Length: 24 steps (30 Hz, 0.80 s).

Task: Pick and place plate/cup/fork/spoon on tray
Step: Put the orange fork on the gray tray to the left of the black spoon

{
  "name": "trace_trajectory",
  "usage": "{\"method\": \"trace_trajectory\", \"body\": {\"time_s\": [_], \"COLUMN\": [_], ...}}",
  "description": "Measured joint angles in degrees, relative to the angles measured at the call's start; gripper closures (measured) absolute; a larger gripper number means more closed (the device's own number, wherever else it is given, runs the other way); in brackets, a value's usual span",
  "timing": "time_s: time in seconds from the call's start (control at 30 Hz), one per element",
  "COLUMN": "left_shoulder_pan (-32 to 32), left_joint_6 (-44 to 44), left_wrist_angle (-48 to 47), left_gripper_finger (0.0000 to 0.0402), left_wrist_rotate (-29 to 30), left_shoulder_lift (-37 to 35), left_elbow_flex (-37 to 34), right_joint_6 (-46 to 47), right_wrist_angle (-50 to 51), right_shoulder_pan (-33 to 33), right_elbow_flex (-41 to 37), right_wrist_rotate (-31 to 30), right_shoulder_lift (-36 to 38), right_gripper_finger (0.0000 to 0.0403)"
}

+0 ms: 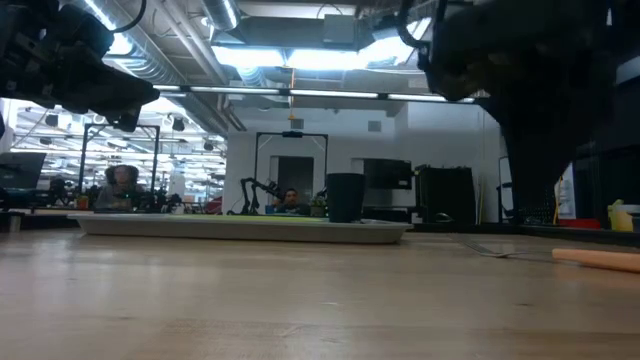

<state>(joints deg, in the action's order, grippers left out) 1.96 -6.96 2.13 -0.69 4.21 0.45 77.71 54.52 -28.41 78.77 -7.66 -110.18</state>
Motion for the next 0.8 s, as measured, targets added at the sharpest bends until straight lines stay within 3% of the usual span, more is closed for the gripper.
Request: {"method": "trace_trajectory", "body": {"time_s": [0.27,0.8], "left_shoulder_pan": [0.0,0.0], "left_joint_6": [0.0,0.0], "left_wrist_angle": [0.0,0.0], "left_gripper_finger": [0.0349,0.0349], "left_wrist_rotate": [0.0,0.0], "left_shoulder_lift": [0.0,0.0], "left_elbow_flex": [0.0,0.0], "right_joint_6": [3.1,6.1], "right_wrist_angle": [-6.9,-0.5], "right_shoulder_pan": [0.0,-0.2], "right_elbow_flex": [-10.2,-10.6], "right_wrist_rotate": [-0.1,-0.2], "right_shoulder_lift": [5.3,5.3], "right_gripper_finger": [0.0400,0.0385]}}
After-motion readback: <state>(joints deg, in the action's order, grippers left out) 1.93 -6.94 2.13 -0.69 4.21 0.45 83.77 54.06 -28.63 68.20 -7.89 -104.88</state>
